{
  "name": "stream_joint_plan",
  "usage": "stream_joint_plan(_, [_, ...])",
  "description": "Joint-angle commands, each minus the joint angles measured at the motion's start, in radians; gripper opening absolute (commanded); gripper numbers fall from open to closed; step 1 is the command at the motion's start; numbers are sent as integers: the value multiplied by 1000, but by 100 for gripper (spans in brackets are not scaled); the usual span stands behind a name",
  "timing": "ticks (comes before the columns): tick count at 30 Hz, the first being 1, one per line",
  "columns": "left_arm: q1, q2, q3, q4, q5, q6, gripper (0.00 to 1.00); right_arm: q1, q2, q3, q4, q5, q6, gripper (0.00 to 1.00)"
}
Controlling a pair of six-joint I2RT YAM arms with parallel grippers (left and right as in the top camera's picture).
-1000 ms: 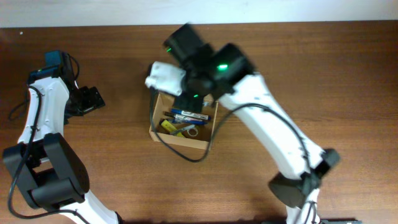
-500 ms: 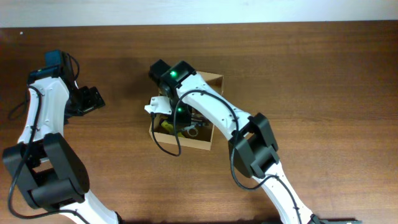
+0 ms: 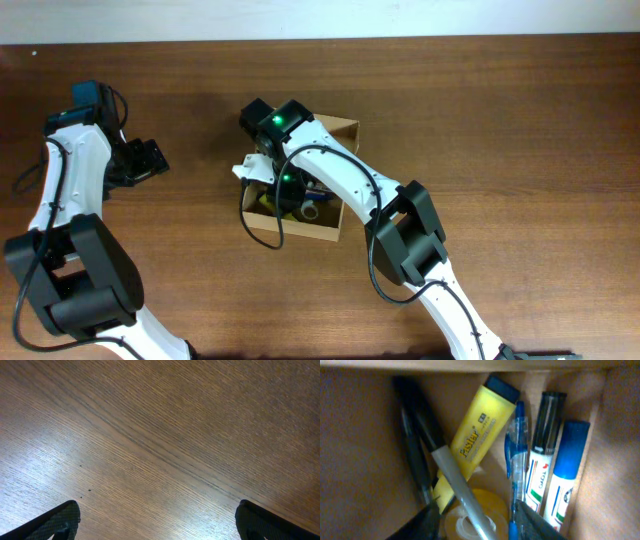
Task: Pack container
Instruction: 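Carry the grey pen into the box and release it, then bring both grippers to the box lid flaps at the back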
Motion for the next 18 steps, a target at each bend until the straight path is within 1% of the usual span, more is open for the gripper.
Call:
stream_joint_plan(1, [2,-2,-3,-1,3,11,100,-1,-118,45,-7,99,194,42])
stream_joint_plan(3, [2,-2,-3,-1,3,11,100,-1,-176,56,-12,193,303,48])
stream_joint_plan(5, [2,-2,-3,-1,3,11,100,-2,-245,60,-14,241,362,49])
stream_joint_plan(8, [2,-2,-3,3,13,6,100,-7,-359,62,-1,245,412,50])
stream_joint_plan(10, [2,-2,-3,16,97,3,100,-22,-437,63,18,245,458,53])
stream_joint_plan(13, [2,-2,-3,34,287,4,100,-73,-533,62,40,245,537,53])
stream_joint_plan(14, [2,-2,-3,44,350,4,100,-100,-558,62,45,245,563,51])
stream_joint_plan(15, [2,-2,-3,53,401,4,100,-128,-576,62,46,244,586,46])
stream_joint_plan(17, [1,-2,-3,63,500,4,100,-200,-598,62,43,241,642,34])
stream_joint_plan(18, [1,-2,-3,63,548,3,100,-238,-599,62,39,229,658,26])
